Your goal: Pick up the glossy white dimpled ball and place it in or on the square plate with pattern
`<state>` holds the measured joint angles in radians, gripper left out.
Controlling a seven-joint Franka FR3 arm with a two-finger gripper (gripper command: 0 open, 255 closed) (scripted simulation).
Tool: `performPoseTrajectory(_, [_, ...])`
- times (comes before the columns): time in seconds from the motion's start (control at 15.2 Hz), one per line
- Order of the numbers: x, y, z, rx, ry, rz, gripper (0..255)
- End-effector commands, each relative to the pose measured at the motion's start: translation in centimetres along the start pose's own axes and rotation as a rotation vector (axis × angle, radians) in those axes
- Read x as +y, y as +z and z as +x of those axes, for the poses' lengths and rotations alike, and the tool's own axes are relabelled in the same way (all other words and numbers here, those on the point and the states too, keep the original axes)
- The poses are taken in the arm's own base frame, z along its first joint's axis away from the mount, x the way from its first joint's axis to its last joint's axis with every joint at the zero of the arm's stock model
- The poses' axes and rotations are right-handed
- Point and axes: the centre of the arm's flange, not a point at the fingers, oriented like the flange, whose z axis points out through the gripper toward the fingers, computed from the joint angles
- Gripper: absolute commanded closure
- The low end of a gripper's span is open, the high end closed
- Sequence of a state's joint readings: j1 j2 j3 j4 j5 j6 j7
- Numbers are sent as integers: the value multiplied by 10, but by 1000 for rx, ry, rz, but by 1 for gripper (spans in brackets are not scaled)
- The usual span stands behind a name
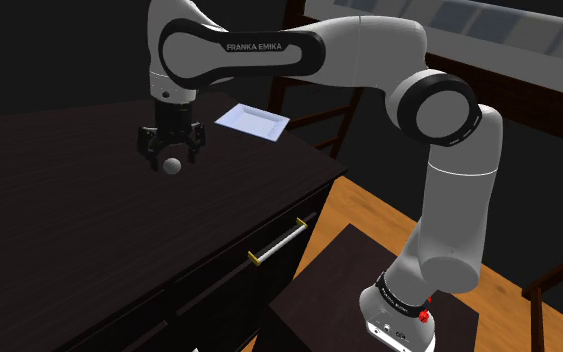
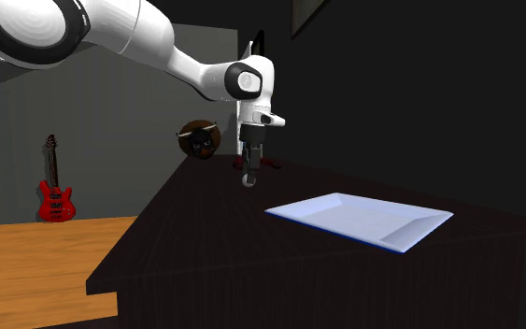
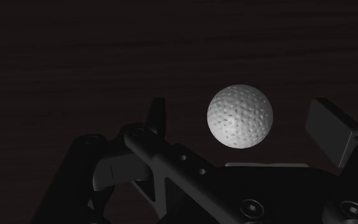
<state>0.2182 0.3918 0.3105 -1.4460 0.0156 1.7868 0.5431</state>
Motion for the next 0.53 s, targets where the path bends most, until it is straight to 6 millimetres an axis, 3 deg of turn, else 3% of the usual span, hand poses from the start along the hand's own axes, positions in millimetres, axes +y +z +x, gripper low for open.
performPoseTrajectory(0.0, [0, 0, 0, 0, 0, 0, 0])
performPoseTrajectory(0.07, [0, 0, 0, 0, 0, 0, 255])
performPoseTrajectory(0.46, [0, 0, 0, 0, 0, 0, 255])
